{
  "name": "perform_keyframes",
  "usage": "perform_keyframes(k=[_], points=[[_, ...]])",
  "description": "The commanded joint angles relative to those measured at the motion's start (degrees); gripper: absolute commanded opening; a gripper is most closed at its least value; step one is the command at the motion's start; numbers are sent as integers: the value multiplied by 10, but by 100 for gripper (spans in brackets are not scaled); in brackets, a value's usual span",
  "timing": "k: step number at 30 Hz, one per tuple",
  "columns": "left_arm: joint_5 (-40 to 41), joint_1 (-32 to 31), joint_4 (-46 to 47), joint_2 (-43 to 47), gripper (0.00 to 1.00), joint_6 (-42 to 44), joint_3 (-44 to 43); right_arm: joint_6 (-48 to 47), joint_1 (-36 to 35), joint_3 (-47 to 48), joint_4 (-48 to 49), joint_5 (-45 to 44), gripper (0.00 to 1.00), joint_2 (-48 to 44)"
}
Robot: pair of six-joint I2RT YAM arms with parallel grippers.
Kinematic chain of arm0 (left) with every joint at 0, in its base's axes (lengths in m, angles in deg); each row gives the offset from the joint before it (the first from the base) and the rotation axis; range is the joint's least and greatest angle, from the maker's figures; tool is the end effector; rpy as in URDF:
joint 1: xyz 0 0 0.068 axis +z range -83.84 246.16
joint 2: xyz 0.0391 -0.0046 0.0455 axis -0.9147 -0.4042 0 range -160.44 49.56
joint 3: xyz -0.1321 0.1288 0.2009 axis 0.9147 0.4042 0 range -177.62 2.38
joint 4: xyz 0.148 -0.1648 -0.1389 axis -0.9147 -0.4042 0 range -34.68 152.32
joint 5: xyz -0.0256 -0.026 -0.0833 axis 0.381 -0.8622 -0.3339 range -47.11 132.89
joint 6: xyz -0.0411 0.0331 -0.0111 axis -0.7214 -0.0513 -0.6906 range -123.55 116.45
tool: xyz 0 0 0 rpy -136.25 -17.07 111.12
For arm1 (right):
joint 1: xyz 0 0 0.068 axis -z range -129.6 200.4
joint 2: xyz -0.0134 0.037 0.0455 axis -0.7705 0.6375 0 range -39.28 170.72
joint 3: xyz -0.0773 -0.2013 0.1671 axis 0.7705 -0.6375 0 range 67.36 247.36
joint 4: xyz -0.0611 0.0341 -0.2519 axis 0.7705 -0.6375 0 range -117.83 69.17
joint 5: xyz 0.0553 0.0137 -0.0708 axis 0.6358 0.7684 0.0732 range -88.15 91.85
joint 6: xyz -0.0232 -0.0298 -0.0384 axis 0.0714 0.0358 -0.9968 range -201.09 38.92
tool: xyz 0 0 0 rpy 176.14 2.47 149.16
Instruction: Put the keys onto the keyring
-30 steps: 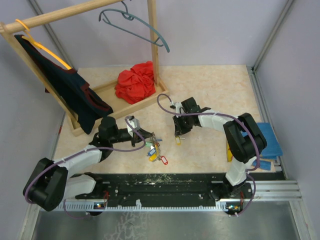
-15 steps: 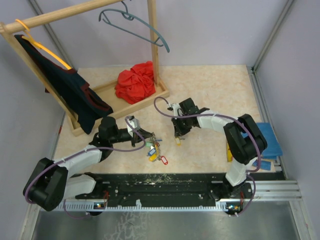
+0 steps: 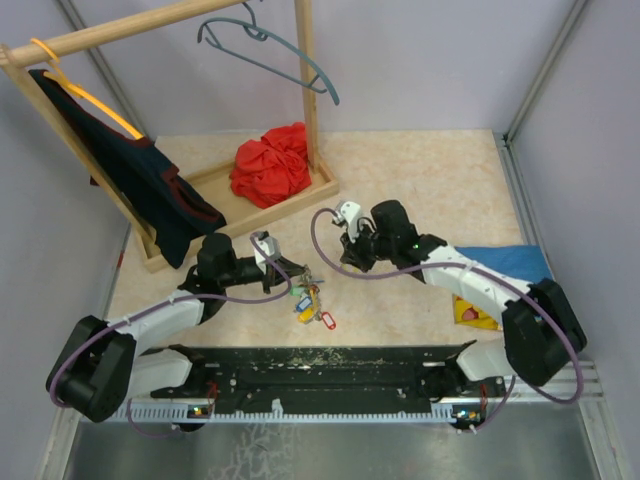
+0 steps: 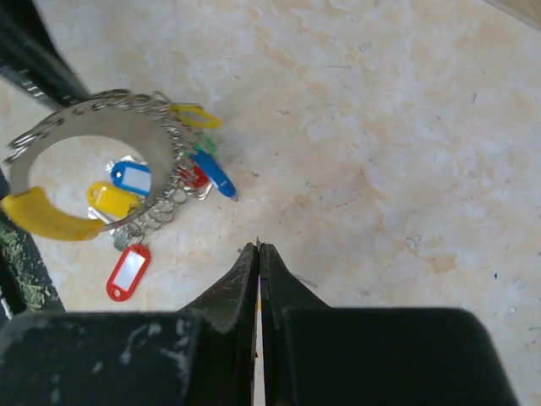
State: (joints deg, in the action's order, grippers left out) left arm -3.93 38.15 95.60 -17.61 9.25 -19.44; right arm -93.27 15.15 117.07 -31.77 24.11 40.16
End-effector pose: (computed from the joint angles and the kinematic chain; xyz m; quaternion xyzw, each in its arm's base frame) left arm 0.1898 -0.1304 0.2041 0.4830 0.5817 -0.3826 0.5311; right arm 0.2332 0.1814 0.2340 -0.4324 0.7839 0.2538 0.3662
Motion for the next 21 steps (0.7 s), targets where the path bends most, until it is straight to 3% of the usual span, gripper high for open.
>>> perform_keyframes(k=[1,10,21], points=[[4,1,17,12,0,-12,-10,-47,-22,-47,112,53,0,-75],[-24,5,61,19,0,-19,6,-59,-53,-138,284,113,0,-154],[-74,9,85,16,0,-21,12,-88,-104,-161,358,81,0,-133]])
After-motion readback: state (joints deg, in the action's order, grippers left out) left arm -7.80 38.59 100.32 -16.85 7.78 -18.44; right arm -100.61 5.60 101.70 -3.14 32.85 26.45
